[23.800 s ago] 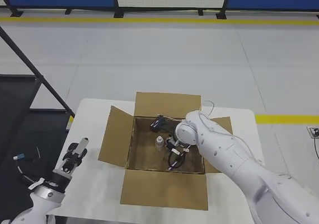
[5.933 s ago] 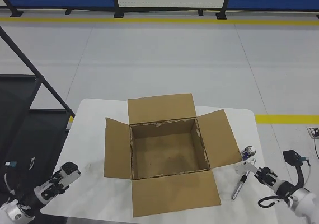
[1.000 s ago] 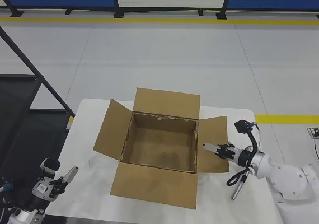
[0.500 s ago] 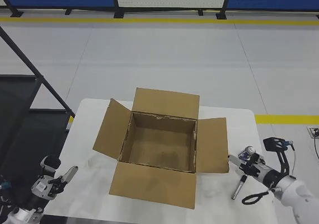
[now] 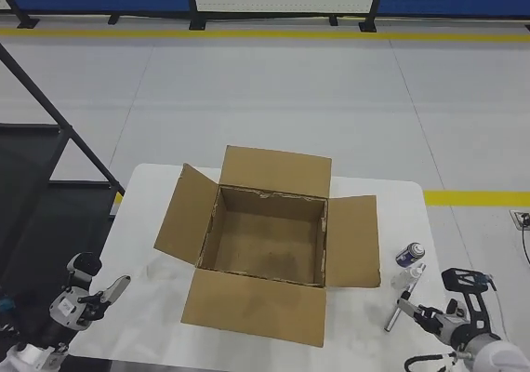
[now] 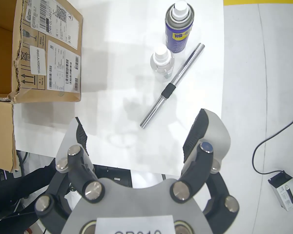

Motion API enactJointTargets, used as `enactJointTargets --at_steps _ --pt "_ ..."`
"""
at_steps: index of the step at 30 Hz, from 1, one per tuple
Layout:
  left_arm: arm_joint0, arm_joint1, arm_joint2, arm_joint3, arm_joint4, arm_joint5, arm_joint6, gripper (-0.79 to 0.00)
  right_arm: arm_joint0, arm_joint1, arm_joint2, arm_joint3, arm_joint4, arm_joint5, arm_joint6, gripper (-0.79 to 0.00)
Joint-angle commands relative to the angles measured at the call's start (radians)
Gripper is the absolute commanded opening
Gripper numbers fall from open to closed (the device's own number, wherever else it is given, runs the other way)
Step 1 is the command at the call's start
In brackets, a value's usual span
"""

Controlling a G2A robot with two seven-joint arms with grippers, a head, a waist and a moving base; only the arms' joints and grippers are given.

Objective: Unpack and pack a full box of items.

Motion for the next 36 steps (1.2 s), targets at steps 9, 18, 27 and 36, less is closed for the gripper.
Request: enactJointTargets --at_steps 9,18,27,36 --pt "0.000 0.000 0.000 0.000 0.000 0.001 0.000 0.000 0.213 -0.006 -0.230 0.167 -0.215 0.105 0.112 0.000" --pt "0.000 0.000 0.000 0.000 0.000 0.001 0.000 0.000 0.324 -0.017 -0.255 0.318 -0.159 0.056 0.018 0.000" --pt "0.000 0.000 0.000 0.000 0.000 0.001 0.000 0.000 0.341 -0.012 -0.221 0.353 -0.144 -0.025 0.067 -0.046" --pt "0.000 0.000 0.000 0.000 0.000 0.001 0.000 0.000 0.449 -0.016 -0.305 0.493 -0.233 -0.036 0.178 -0.394"
